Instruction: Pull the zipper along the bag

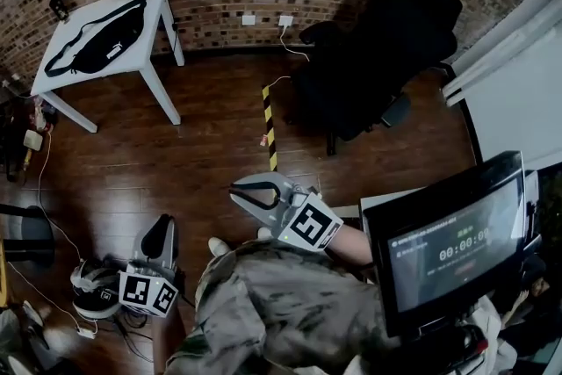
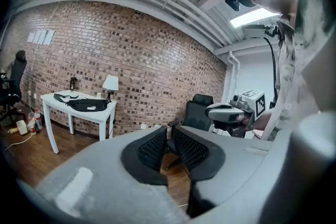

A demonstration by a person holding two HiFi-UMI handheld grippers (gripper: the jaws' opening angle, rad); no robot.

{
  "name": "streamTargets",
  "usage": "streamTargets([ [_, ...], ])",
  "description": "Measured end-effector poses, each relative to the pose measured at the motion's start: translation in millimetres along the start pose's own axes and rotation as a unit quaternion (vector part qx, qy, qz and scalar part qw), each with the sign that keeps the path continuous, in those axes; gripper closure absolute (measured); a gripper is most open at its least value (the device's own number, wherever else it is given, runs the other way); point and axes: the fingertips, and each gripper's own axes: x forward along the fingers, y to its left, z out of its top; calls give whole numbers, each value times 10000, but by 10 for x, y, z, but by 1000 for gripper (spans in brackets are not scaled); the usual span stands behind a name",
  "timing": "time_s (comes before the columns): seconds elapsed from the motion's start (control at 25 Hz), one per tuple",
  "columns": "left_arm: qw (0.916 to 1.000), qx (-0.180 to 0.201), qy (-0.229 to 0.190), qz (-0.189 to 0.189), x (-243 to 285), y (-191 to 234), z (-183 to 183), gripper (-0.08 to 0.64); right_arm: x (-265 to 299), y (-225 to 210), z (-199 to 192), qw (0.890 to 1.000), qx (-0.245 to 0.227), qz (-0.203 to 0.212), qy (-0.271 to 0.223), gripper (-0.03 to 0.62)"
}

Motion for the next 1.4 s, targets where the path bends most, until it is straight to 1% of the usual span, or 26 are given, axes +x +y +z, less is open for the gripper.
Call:
streamTargets([
  [0.24, 10000, -22, -15, 43, 145, -360, -54, 511, -297, -60, -100, 9999, -39, 145, -40, 560],
  [0.56, 9999, 46, 83, 104, 171, -568, -57, 511, -519, -87, -108, 9997, -17, 209, -154, 563],
  [0.8, 9998, 139, 74, 74, 252, -688, -70, 511, -668, -171, -160, 9999, 7, 77, -117, 580],
  [0.96, 9998, 174, 97, 78, 293, -705, -74, 511, -696, -219, -205, 9998, -62, 97, -168, 580],
  [1.04, 9998, 199, 74, 59, 308, -692, -89, 511, -714, -249, -200, 9999, -45, 75, -133, 580],
  [1.2, 9996, 173, 156, 127, 383, -711, -50, 511, -733, -320, -240, 10000, 10, 32, -93, 580],
  [1.4, 9996, 148, 201, 159, 451, -586, -89, 511, -622, -434, -318, 10000, 23, -1, -51, 580],
])
